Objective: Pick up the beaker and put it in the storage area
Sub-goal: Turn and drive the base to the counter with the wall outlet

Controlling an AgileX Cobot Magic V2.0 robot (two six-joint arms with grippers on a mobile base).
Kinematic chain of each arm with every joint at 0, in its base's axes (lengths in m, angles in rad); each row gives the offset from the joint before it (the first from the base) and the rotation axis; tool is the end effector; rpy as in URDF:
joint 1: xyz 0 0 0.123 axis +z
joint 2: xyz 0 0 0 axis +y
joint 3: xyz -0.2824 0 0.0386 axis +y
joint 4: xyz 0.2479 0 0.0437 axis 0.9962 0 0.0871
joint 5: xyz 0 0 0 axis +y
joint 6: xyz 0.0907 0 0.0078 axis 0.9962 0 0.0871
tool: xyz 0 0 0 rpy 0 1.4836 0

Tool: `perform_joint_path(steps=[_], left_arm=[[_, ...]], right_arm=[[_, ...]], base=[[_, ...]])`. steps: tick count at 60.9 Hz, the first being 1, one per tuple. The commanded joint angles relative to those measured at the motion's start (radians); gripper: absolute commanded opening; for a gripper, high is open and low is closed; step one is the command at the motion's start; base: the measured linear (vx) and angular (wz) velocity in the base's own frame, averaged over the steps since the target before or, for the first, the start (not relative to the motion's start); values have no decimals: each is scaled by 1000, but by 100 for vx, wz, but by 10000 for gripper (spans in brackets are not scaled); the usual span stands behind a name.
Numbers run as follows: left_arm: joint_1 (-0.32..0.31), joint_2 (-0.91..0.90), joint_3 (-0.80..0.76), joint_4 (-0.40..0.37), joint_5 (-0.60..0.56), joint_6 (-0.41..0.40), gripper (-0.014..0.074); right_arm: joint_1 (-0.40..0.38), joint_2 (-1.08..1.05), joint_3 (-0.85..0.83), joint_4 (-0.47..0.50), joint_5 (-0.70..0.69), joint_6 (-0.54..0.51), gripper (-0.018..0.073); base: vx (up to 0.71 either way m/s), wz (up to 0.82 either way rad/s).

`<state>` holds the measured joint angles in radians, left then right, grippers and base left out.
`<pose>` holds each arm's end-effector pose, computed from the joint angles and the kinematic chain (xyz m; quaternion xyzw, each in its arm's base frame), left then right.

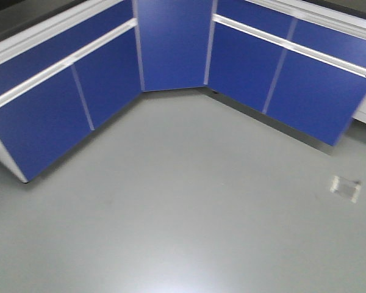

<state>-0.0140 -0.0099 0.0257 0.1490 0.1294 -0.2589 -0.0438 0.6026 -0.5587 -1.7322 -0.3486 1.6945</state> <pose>0.0567 0.0010 0.1933 -0.0419 0.7256 -0.0360 0.6859 0.1258 0.0251 0.3464 -0.1215 0.7017 0.0901 0.6963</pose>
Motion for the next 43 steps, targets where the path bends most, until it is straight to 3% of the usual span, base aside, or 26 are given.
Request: perform_joint_path(steps=[1,43], left_arm=[[-8,-17,22,-6,-80,-6,-8],[-8,-17,22,-6,-80,-6,-8]], right_arm=[[-3,3,-29,19,19,1,-3],[-3,3,-29,19,19,1,-3]], base=[[-17,-63],[-13,-60]])
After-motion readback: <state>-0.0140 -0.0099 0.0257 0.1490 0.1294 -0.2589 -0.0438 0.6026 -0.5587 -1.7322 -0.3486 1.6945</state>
